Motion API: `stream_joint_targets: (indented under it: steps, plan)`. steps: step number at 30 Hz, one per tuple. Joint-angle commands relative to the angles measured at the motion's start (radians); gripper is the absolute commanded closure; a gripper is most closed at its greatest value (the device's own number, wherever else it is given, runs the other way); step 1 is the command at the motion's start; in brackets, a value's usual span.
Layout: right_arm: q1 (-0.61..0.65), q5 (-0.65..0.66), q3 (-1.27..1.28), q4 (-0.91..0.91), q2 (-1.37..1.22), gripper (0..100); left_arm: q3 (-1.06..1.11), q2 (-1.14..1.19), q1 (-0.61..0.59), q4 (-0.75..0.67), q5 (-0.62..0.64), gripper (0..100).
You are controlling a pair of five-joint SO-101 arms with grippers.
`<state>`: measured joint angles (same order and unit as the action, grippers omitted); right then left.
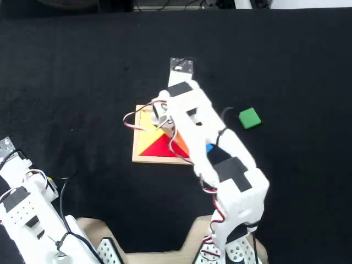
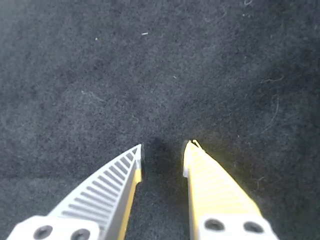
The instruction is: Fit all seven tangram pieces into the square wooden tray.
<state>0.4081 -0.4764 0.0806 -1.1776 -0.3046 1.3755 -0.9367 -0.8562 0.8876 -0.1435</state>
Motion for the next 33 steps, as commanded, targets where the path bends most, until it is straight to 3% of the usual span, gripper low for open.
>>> stream_joint_targets:
  steps: [1,10,18,28,33]
  plan:
    - [-0.021,0.043,-0.005,-0.028,0.07,98.6,-0.007,-0.015,-0.007,-0.017,0.011,85]
    - [-0.025,0.038,-0.004,-0.034,0.065,98.1,-0.007,-0.015,-0.007,-0.017,0.011,85]
    - [-0.026,0.037,0.019,-0.035,0.065,80.5,-0.007,-0.015,-0.007,-0.017,0.011,85]
    - [-0.025,0.049,0.013,-0.029,0.065,81.4,-0.007,-0.015,-0.007,-0.017,0.011,85]
    - [-0.025,0.189,-0.008,-0.028,0.074,83.4,-0.007,-0.015,-0.007,-0.017,0.011,85]
